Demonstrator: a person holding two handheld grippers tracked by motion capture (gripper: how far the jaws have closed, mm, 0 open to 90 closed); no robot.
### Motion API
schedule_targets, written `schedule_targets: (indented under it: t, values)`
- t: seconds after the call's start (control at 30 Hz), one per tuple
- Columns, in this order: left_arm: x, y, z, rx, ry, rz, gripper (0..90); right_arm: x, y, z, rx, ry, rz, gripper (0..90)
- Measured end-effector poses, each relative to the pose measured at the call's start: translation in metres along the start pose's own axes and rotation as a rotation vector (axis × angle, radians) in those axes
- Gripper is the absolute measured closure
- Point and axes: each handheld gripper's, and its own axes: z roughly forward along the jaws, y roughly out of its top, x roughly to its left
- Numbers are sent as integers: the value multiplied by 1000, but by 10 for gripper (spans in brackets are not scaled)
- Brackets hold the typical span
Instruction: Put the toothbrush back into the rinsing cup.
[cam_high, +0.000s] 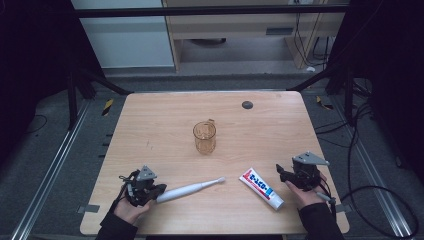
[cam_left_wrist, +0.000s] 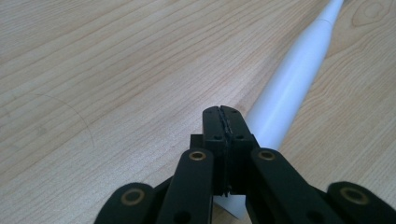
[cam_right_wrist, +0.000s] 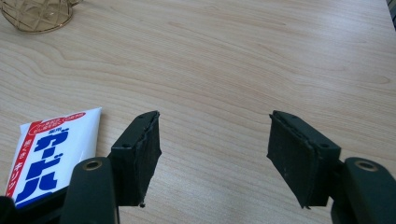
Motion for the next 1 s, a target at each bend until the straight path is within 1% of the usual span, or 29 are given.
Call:
schedule_targets:
  t: [0.27,0.4,0.47,0.57,0.7,0.77,0.83,0.9,1.0]
  values:
    - [-3,-2,-1,2,-9,3,889,-1,0,0,1,-3,-3,342]
    - [-4,-2,-2,2,-8,4,888,-1,0,1,1,-5,-7,342]
    - [-4,-2,-2,0,-4,7,881,-1,0,0,2,-5,0,342]
    - [-1,0,-4,-14,6,1,870,-1,0,0,1,-6,2,342]
    - [4,5,-10,-56,21,-22,846,-1,0,0,-1,-10,0,342]
    - [5,8,-13,-75,21,-24,833,-1,0,-1,-3,-11,-2,342]
    - [5,12,-16,-92,25,-18,809,-1,1,-2,-9,-15,-4,342]
    - [4,17,-19,-98,26,-3,804,-1,1,-2,-10,-17,-1,341]
    - [2,24,-19,-101,12,13,777,-1,1,-2,-7,-15,4,341]
